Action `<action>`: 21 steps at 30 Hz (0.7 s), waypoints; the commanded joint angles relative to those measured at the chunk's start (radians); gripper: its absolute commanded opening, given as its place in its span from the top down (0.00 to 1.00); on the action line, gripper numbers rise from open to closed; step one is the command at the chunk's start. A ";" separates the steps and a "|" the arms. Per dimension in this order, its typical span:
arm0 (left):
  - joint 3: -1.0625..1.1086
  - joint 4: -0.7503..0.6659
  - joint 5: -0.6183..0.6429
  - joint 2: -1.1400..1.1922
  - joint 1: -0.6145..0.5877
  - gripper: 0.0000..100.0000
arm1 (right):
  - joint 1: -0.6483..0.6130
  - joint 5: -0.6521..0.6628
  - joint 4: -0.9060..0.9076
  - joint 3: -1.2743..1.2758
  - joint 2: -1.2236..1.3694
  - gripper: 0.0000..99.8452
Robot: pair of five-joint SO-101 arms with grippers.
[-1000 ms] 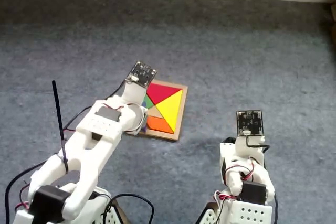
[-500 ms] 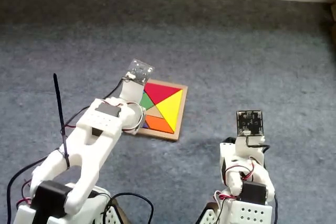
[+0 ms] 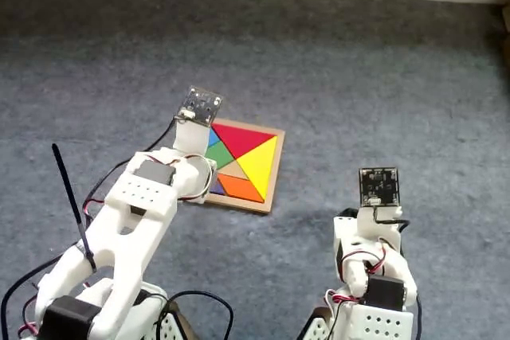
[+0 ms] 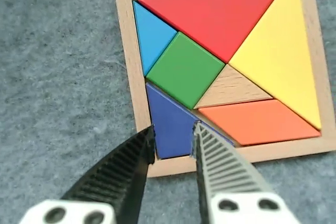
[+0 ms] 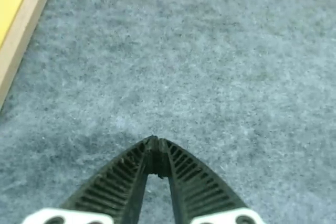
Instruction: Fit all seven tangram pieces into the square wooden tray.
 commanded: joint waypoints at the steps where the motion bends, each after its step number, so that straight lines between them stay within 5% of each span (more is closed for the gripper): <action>1: -0.004 0.009 0.011 -0.038 -0.039 0.87 | 0.015 -0.003 -0.008 0.116 0.001 0.99; 6: 0.042 0.011 0.008 -0.182 -0.105 0.92 | 0.015 -0.003 -0.008 0.116 0.001 0.99; 21: 0.510 0.009 0.008 -1.138 -0.111 0.93 | -0.018 -0.009 -0.010 0.116 -0.007 0.99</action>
